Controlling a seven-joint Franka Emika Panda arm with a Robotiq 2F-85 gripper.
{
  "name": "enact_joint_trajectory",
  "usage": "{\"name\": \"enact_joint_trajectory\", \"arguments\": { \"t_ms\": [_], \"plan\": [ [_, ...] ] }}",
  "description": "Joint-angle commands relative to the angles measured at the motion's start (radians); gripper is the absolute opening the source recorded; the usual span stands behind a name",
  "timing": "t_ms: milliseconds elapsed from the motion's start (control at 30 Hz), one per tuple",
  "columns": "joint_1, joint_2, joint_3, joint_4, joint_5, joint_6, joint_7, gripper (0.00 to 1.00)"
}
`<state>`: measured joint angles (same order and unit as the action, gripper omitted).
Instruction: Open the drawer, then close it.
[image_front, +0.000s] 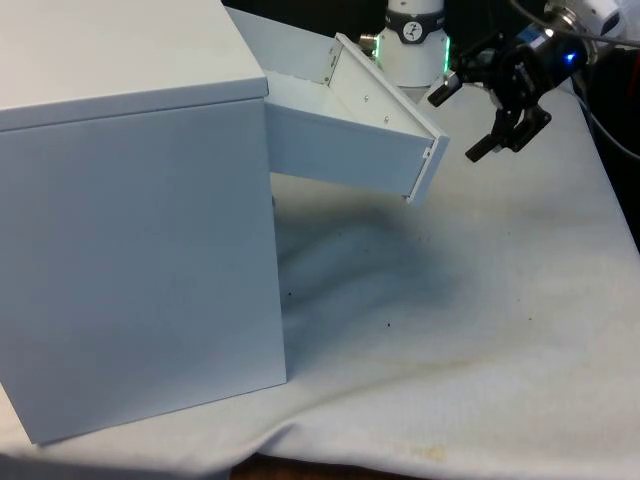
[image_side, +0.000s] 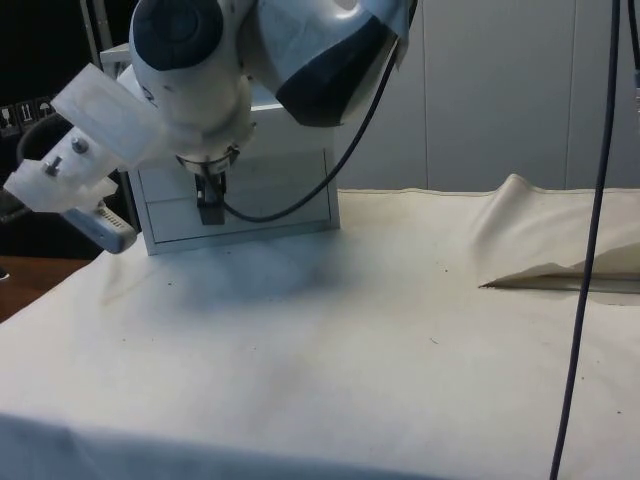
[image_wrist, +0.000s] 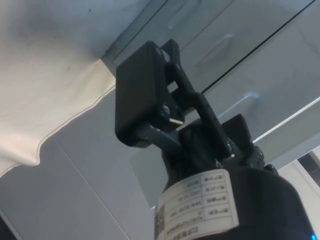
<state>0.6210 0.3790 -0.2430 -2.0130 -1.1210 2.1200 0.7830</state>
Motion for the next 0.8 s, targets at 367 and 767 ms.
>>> {"name": "enact_joint_trajectory", "arguments": {
  "t_ms": [367, 767],
  "plan": [
    [0.002, 0.005, 0.008, 0.005, -0.001, -0.009, 0.005, 0.72],
    [0.001, 0.007, 0.010, 0.008, -0.001, -0.015, 0.006, 0.13]
  ]
}}
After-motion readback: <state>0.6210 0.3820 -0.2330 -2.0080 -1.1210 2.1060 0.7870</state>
